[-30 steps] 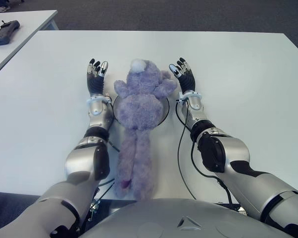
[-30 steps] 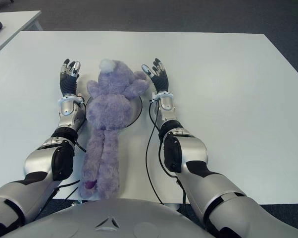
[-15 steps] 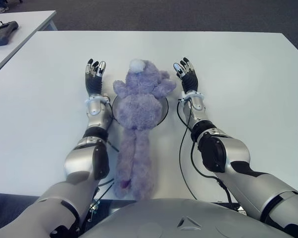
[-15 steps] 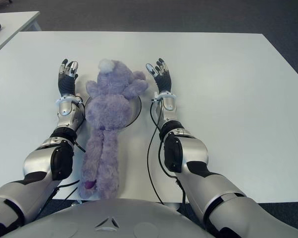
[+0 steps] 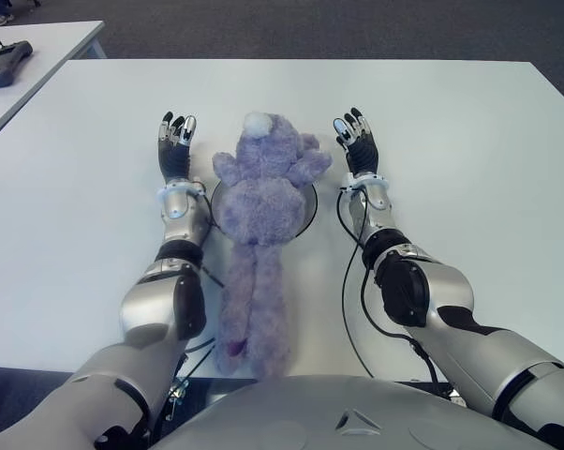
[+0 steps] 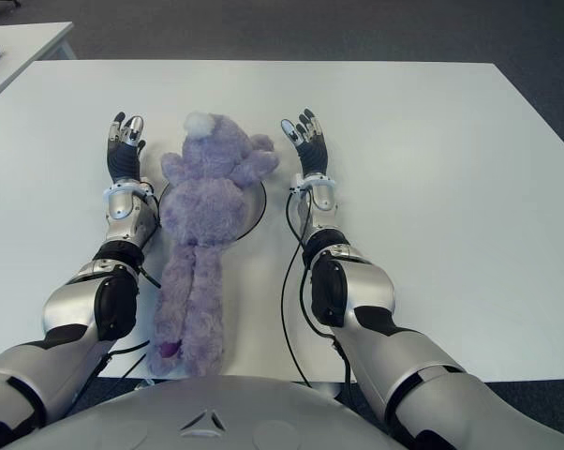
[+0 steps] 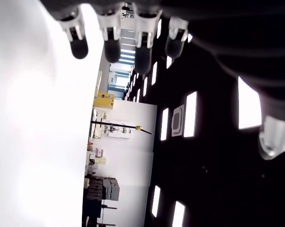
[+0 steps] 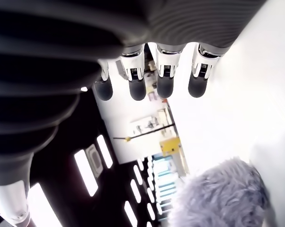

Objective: Put the doll into the plate.

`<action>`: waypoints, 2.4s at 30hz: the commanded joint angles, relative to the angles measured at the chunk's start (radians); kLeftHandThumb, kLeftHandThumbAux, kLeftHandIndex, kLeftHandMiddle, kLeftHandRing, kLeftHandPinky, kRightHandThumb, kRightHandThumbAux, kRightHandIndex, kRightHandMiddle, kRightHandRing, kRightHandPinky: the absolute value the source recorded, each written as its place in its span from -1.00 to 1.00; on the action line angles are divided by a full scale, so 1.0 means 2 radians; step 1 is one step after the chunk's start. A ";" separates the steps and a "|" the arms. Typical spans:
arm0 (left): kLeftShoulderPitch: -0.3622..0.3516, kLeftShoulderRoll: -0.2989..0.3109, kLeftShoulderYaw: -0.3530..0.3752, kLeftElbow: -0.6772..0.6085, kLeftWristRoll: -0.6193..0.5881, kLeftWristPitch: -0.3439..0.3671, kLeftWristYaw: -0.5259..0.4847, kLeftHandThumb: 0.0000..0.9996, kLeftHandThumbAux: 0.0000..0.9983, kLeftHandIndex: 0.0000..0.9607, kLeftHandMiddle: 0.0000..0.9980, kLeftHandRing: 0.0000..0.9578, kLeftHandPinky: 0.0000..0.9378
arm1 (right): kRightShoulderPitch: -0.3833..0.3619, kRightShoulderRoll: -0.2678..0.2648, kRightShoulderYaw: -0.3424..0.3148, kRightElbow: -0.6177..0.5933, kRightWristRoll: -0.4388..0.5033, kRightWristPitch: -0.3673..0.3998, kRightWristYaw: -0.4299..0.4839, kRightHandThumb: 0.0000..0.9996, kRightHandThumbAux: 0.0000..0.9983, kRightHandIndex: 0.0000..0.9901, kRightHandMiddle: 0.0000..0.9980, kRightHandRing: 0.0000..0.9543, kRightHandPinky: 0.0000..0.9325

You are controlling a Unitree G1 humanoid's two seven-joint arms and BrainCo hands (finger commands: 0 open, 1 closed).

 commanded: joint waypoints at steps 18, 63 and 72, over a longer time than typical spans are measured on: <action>0.156 -0.030 0.005 0.077 -0.003 0.003 -0.004 -1.00 0.25 -0.87 -0.74 -0.83 -0.96 | 0.136 0.046 0.038 0.039 -0.027 0.059 -0.050 -0.96 0.75 -0.83 -0.77 -0.78 -0.68; 0.162 -0.019 -0.015 0.078 0.002 0.006 0.009 -1.00 0.59 -0.86 -0.78 -0.83 -0.88 | 0.140 0.038 0.141 0.038 -0.087 0.049 -0.133 -0.91 0.93 -0.70 -0.62 -0.64 -0.62; 0.162 -0.020 -0.016 0.078 0.003 0.005 0.010 -1.00 0.58 -0.86 -0.78 -0.83 -0.88 | 0.140 0.038 0.141 0.037 -0.086 0.048 -0.134 -0.91 0.94 -0.69 -0.61 -0.64 -0.62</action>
